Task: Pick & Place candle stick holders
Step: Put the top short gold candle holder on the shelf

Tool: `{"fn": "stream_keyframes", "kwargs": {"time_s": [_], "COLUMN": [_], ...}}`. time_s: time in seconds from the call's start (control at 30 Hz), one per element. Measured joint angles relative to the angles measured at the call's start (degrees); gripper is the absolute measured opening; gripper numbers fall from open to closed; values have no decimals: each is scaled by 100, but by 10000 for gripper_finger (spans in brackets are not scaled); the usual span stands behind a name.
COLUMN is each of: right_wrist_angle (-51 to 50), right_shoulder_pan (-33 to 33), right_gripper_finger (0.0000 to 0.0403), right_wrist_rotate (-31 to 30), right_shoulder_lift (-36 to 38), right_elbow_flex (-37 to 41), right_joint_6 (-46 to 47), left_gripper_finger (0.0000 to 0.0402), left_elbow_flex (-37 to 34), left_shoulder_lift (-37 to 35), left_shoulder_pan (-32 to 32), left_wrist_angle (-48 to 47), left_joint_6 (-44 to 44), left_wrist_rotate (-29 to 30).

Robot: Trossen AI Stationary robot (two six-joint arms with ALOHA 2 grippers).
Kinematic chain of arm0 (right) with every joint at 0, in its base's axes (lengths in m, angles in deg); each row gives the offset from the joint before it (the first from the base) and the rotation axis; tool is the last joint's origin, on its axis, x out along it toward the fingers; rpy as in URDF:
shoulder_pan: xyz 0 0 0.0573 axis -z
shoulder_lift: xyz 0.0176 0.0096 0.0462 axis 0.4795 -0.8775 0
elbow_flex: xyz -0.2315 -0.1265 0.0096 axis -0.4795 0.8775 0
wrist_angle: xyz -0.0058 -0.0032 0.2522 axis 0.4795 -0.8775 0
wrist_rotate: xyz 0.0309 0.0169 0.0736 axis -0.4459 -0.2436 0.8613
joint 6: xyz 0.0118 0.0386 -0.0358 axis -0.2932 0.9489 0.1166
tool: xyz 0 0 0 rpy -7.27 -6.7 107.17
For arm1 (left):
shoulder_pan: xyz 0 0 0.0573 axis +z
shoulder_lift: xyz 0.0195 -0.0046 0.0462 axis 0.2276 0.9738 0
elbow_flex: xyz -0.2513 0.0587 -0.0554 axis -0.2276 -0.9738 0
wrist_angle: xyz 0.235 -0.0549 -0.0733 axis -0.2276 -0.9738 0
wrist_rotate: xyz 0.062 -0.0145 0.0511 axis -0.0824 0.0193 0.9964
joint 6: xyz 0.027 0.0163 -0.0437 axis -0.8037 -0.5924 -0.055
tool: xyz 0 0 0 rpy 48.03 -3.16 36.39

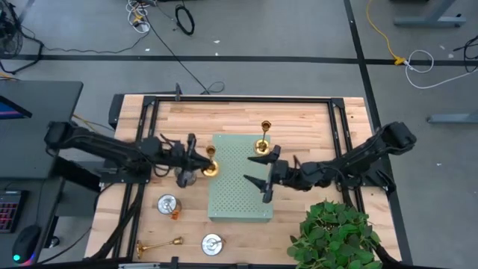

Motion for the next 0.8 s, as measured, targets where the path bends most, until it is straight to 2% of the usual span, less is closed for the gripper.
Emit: {"fn": "stream_keyframes", "kwargs": {"time_s": [0.07,0.17,0.33,0.5,0.67,0.8], "right_wrist_angle": [-62,-254,-296,-294,-389,-386], "right_shoulder_pan": [4,23,80,101,109,109], "right_gripper_finger": [288,288,288,281,251,202], "right_wrist_rotate": [-1,0,-13,-156,-114,-114], "right_shoulder_lift": [-193,-392,-570,-568,-568,-568], "right_elbow_flex": [-232,-534,-788,-805,-805,-805], "right_joint_6": [-127,-245,-345,-359,-226,-252], "left_gripper_finger": [16,16,16,16,16,17], "left_elbow_flex": [17,292,945,1430,1663,1676], "left_shoulder_lift": [355,821,1766,2325,2504,2510], "left_shoulder_pan": [-145,-238,-377,-418,-418,-413], "left_wrist_angle": [459,509,468,512,371,318], "left_joint_6": [-123,-234,-420,-601,-728,-725], "left_wrist_rotate": [191,420,435,435,436,450]}}
